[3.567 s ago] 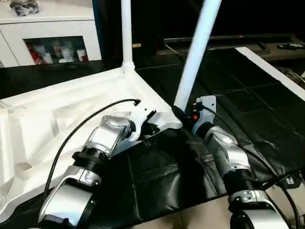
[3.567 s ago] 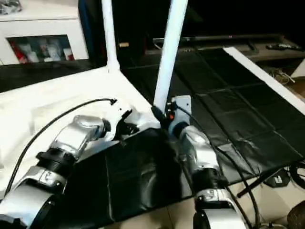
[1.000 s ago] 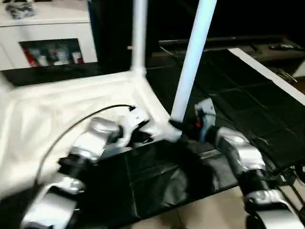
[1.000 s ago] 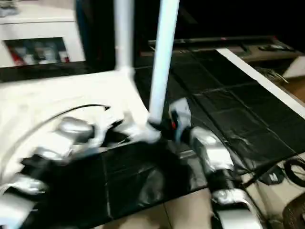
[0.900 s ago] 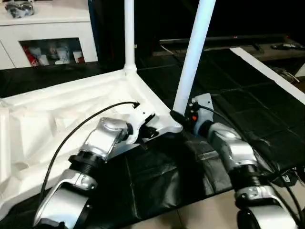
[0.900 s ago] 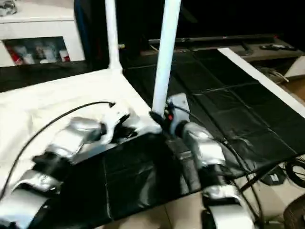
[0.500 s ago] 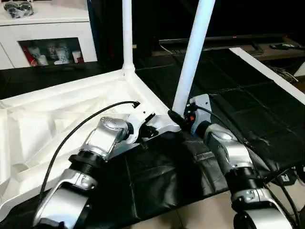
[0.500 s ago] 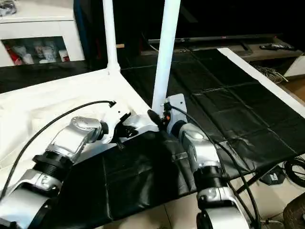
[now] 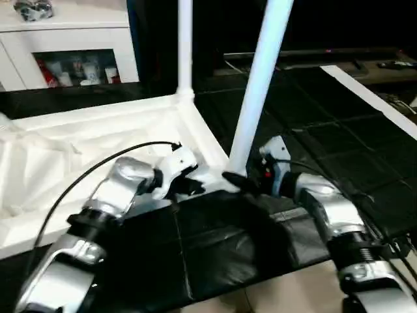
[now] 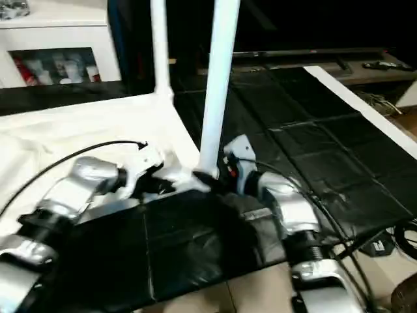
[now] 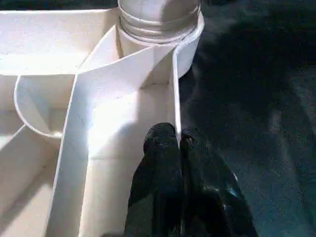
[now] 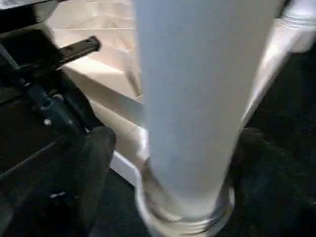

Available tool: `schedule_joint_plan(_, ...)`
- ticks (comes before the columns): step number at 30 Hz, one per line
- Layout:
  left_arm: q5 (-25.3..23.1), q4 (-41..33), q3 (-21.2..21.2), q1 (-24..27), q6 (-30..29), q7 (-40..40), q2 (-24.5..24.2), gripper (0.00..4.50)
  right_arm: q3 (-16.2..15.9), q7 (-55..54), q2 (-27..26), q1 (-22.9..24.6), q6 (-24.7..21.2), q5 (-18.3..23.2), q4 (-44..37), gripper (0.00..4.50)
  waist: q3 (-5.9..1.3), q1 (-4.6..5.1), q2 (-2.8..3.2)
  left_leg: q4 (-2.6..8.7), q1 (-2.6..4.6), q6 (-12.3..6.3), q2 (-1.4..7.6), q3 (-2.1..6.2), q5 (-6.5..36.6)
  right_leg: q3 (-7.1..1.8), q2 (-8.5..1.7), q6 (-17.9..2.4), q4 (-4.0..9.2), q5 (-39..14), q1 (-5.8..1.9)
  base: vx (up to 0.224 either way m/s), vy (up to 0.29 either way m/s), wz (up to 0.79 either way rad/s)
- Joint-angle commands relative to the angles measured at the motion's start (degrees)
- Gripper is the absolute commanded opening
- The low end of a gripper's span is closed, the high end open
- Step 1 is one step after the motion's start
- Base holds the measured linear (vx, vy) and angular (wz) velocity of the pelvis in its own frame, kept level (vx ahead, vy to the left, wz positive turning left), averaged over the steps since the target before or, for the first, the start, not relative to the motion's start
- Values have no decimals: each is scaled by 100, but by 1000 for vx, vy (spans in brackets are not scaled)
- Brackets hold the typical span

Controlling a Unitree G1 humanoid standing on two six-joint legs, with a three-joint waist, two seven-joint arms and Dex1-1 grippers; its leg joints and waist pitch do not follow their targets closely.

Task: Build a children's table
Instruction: Rotate leg to tighten

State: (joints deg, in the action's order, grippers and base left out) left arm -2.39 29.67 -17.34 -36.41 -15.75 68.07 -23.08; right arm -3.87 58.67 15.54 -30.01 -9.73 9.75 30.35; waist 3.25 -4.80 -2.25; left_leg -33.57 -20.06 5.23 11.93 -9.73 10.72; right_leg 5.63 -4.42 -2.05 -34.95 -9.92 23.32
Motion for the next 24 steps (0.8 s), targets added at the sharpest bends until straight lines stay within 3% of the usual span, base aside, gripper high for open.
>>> schedule_joint_plan(1,226,-389,-259,-40,333,792,-131,0,-148,917,250,44,-7,297,-237,417,-387,-23,41,372,16,-348,161,-2,977,-341,-410,-1136,410,-1184,-365,0,0,0)
schedule_joint_plan(8,114,-362,-506,-33,688,1328,-332,0,-337,1944,574,-11,-88,493,-173,417,-384,-143,60,372,38,-281,181,-13,1034,-329,-403,-1114,414,-1309,-335,0,0,0)
schedule_joint_plan(9,104,-378,-541,-26,727,1411,-360,0,-376,2102,625,-29,-133,512,-150,390,-383,-157,54,370,35,-267,182,-16,1038,-332,-407,-1116,413,-1328,-336,0,0,0)
schedule_joint_plan(17,31,-281,-719,-43,1084,1677,-505,0,-647,2731,762,-145,-13,417,122,334,-389,-164,25,363,11,-242,173,-10,999,-321,-412,-1021,424,-1556,-340,0,0,0)
schedule_joint_plan(24,15,-198,-720,-87,1180,1716,-464,0,-738,2825,685,-110,129,359,142,269,-399,-166,21,360,5,-247,173,-7,937,-319,-408,-1054,402,-1428,-345,0,0,0)
